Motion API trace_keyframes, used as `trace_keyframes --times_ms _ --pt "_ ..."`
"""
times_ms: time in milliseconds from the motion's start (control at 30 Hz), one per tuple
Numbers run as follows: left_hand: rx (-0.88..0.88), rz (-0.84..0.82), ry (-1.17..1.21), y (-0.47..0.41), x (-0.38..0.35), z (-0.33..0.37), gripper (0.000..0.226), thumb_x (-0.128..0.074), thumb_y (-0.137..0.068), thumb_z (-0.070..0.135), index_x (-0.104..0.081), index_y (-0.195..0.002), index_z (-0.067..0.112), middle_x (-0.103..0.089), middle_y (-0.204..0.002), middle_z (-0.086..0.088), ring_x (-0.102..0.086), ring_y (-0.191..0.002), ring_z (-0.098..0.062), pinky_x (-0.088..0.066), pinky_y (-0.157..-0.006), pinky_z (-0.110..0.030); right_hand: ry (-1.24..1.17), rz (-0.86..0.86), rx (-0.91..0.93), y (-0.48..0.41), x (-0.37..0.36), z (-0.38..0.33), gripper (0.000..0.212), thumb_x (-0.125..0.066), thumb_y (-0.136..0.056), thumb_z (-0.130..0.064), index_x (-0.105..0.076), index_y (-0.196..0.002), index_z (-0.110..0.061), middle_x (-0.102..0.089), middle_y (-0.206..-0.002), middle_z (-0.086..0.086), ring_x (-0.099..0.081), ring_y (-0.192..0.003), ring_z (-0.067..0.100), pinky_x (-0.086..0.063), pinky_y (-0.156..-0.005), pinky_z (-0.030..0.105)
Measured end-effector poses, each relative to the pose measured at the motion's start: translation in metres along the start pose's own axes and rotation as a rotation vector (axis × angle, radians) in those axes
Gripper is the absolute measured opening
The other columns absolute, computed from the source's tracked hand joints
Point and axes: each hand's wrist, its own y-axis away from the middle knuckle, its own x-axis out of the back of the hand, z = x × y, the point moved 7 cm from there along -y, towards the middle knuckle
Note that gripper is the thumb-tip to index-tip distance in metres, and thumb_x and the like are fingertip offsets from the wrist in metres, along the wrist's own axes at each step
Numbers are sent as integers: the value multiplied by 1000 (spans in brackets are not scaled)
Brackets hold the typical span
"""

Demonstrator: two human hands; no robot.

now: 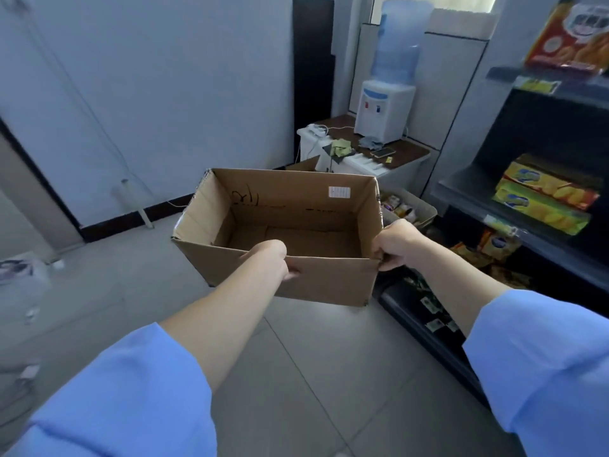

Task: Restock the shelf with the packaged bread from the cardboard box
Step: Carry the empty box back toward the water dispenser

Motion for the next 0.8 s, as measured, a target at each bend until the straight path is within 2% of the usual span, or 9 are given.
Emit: trace_keyframes --times_ms 100,167,233,367,433,567,667,733,800 --pt "162 195 247 -20 22 9 54 -50 -87 -6 -38 -138 8 -46 -127 -19 -54 -111 -43 -56 -55 -57 25 -78 61 -38 -15 -33 25 -57 -83 2 -61 -107 2 -61 -97 16 -67 -67 29 -61 -53 34" --pt "164 249 285 -31 25 22 55 -46 -90 -4 -35 -141 11 -42 -135 -18 -47 -120 -45 -53 -49 -56 31 -125 76 -61 -20 -49 28 -58 -82 2 -61 -110 2 -62 -96 16 -69 -70 29 -60 -52 33" --pt "146 285 289 -43 27 32 55 -47 -90 -3 -34 -142 11 -42 -136 -18 -48 -120 -45 -54 -49 -54 47 -162 80 -82 -26 -62 29 -61 -81 2 -61 -110 2 -62 -90 15 -70 -71 29 -61 -55 34" --pt "175 301 232 -73 30 41 52 -51 -89 -1 -37 -138 7 -46 -134 -20 -53 -113 -39 -59 -65 -52 76 -215 112 -117 -45 -85 25 -62 -81 1 -62 -106 3 -63 -87 16 -72 -79 34 -62 -71 42" --pt "222 328 319 -94 34 45 51 -54 -85 -4 -40 -133 8 -45 -132 -19 -50 -117 -42 -58 -76 -53 122 -252 120 -133 -56 -97 21 -64 -80 2 -63 -101 3 -64 -82 14 -72 -85 33 -60 -78 42" --pt "256 337 390 -138 39 71 53 -51 -86 -9 -38 -135 8 -41 -133 -19 -45 -122 -46 -57 -81 -54 129 -254 101 -177 -75 -127 13 -64 -79 1 -61 -92 1 -64 -70 13 -72 -80 34 -60 -77 43" --pt "262 297 354 -180 40 97 53 -53 -86 -7 -39 -134 7 -42 -132 -19 -46 -123 -44 -56 -85 -53 105 -236 72 -209 -83 -151 14 -62 -82 -2 -61 -96 1 -65 -75 13 -71 -69 31 -62 -65 37" --pt "261 280 325 -211 39 118 52 -55 -86 -5 -39 -134 6 -43 -130 -18 -46 -123 -42 -56 -86 -51 93 -218 55 -234 -87 -166 14 -62 -83 -2 -60 -97 0 -64 -75 12 -72 -75 31 -62 -68 36" --pt "264 270 317 -243 36 140 52 -54 -85 -7 -40 -133 8 -42 -131 -18 -46 -122 -43 -57 -80 -54 60 -198 25 -258 -89 -175 16 -62 -83 -1 -60 -99 2 -65 -77 13 -73 -81 33 -61 -73 39"
